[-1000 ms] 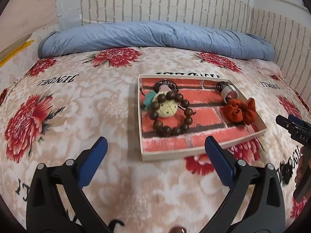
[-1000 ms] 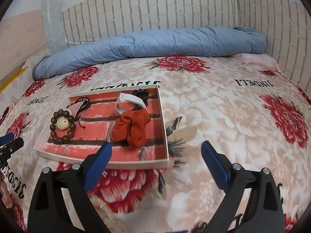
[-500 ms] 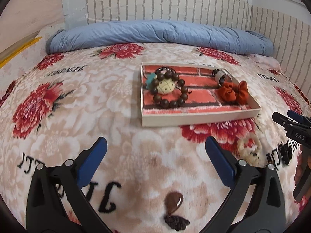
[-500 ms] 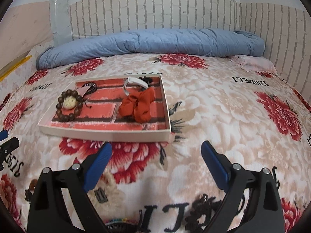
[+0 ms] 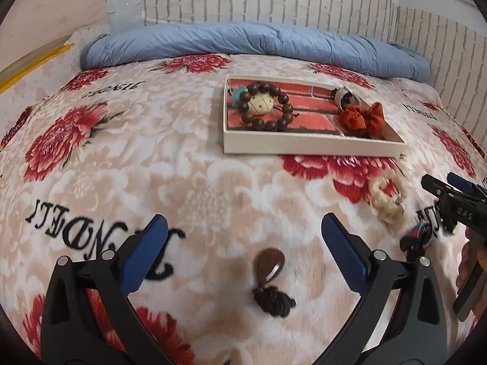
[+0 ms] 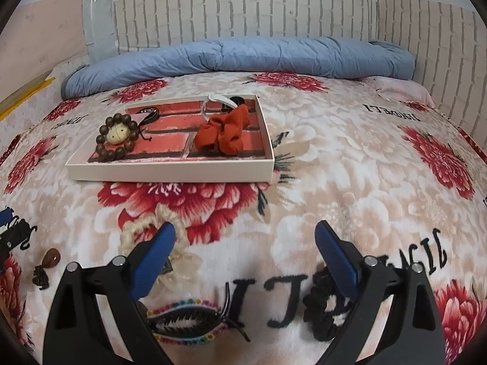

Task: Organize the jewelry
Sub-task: 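Close left tool on the brown tassel pendant while right tool grasps the cream pearl scrunchie, then carry pendant in left tool and pearl scrunchie in right tool into the tray, open both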

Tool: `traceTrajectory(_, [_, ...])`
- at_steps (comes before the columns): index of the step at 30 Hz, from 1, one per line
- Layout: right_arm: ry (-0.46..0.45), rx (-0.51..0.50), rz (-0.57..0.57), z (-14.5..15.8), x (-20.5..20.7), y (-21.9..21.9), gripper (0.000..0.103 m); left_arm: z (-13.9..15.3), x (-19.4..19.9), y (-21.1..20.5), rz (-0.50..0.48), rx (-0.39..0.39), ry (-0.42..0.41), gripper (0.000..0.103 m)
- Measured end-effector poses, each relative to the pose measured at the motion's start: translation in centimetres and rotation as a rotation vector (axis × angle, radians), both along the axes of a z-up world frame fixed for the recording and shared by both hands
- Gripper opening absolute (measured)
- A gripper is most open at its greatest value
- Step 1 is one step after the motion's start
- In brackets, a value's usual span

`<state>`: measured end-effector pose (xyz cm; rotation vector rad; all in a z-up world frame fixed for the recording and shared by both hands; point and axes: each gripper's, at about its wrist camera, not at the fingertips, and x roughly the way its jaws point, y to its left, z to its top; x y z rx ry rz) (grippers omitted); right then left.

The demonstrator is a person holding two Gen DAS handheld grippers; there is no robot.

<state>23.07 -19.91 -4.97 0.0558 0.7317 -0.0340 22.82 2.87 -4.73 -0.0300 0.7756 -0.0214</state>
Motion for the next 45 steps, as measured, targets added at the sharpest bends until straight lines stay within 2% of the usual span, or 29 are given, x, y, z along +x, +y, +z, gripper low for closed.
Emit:
traceTrajectory(9, [0.033, -0.015, 0.018, -1.1, 0.6, 1.2, 0.091, -2.8, -2.0, -0.4, -0.015, -0.008, 0.085, 0.095])
traceTrajectory(13, [0.052, -0.042, 0.033, -1.3, 1.2, 2.0, 0.09, -3.3, -2.0, -0.7, -0.028, 0.002, 0.103, 0.087])
traceTrajectory(16, [0.079, -0.052, 0.044, -1.8, 1.7, 2.4, 0.09, -3.9, -1.7, -0.8, -0.041, -0.006, 0.134, 0.076])
traceTrajectory(17, [0.086, -0.051, 0.047, -1.9, 1.8, 2.5, 0.087, -4.1, -1.6, -0.8, -0.046, -0.013, 0.147, 0.072])
traceTrajectory(22, [0.119, -0.058, 0.054, -2.3, 2.6, 2.9, 0.077, -4.7, -1.2, -0.7, -0.049, -0.024, 0.173, 0.068])
traceTrajectory(27, [0.159, -0.056, 0.078, -3.1, 3.4, 3.3, 0.062, -4.8, -1.2, -0.6, -0.041, -0.02, 0.181, 0.059])
traceTrajectory(32, [0.177, -0.061, 0.095, -3.4, 3.8, 3.8, 0.041, -4.7, -1.3, -0.3, -0.017, -0.003, 0.176, 0.042])
traceTrajectory(36, [0.177, -0.062, 0.11, -3.5, 3.8, 4.1, 0.034, -4.7, -1.3, -0.2, -0.004, 0.004, 0.175, 0.035])
traceTrajectory(39, [0.174, -0.057, 0.118, -3.5, 3.7, 4.2, 0.025, -4.6, -1.3, -0.2, 0.006, 0.02, 0.17, 0.024])
traceTrajectory(41, [0.17, -0.055, 0.121, -3.4, 3.7, 4.2, 0.019, -4.5, -1.4, -0.3, 0.005, 0.031, 0.167, 0.022])
traceTrajectory(45, [0.164, -0.045, 0.122, -3.2, 3.6, 4.1, 0.015, -4.3, -1.4, -0.5, 0.004, 0.048, 0.163, 0.021])
